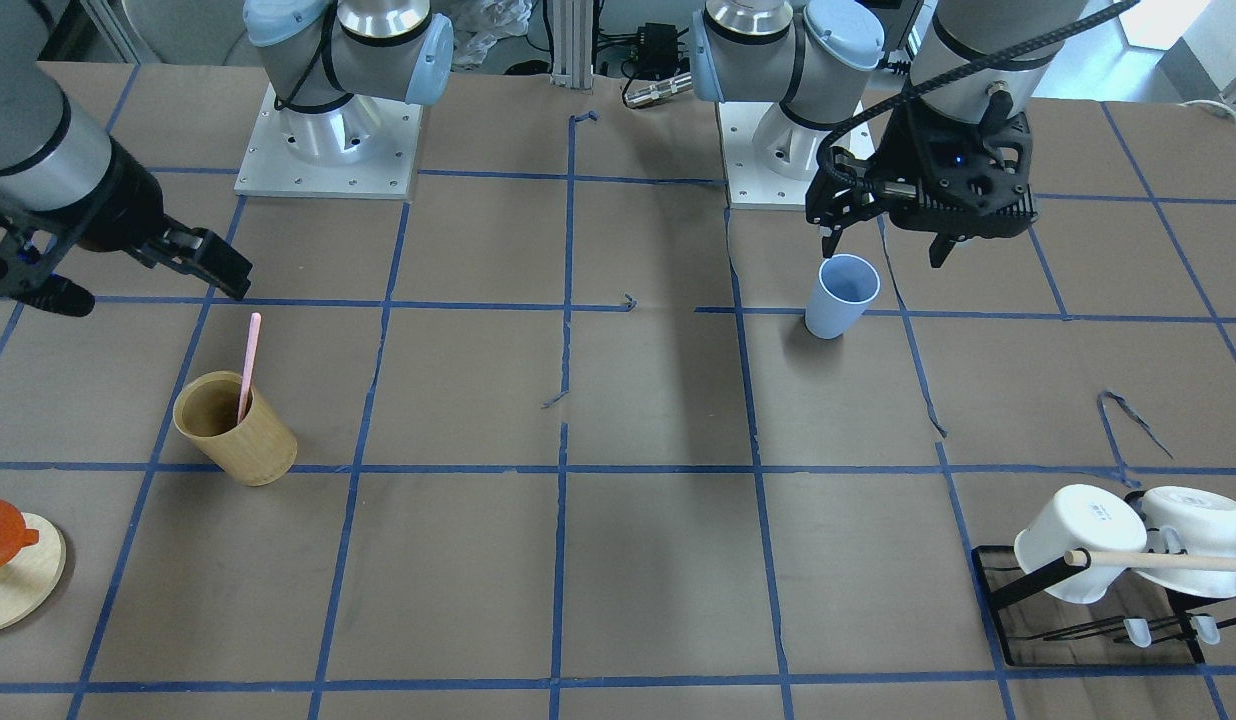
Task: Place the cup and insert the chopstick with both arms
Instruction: 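Lower left gripper onto the blue cup while right gripper descends to the chopstick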
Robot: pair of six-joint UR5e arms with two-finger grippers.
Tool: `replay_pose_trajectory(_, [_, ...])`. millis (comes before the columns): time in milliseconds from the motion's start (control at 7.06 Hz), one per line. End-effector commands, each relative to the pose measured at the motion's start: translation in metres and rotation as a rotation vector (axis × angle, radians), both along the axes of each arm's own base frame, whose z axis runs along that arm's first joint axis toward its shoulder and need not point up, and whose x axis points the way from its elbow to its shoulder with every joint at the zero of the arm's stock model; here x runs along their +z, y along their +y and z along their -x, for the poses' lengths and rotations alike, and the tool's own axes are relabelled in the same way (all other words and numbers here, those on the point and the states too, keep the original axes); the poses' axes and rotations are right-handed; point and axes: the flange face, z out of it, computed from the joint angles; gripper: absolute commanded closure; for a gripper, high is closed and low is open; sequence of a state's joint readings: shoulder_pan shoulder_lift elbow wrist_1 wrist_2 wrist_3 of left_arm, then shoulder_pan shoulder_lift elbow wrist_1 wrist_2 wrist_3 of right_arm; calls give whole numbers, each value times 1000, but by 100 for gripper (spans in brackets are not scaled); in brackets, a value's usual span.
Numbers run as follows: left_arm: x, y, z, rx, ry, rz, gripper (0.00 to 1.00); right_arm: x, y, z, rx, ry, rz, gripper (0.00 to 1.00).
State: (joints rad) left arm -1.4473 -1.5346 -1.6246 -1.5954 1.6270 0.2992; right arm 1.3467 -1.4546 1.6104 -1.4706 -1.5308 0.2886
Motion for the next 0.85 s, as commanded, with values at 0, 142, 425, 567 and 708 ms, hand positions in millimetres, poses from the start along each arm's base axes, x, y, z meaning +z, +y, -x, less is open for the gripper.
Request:
replay_pose_trajectory(0, [-58, 14, -58, 35, 36, -109, 0, -38, -22, 0, -92, -61, -46, 0])
replay_pose_trajectory(142, [-96, 25, -63, 55, 46, -154, 0, -55, -26, -1, -140, -74, -81, 0])
replay_pose_trajectory(425, [-150, 61, -49, 106, 51, -227, 0, -67, -28, -1, -148, -80, -109, 9])
replay_pose_trajectory(567, [-160, 75, -41, 158, 47, -246, 0, -68, -27, -1, -148, -80, -120, 23])
replay_pose_trajectory(708, [-178, 85, -38, 161, 55, -257, 7, -69, -24, -1, -152, -83, -143, 35])
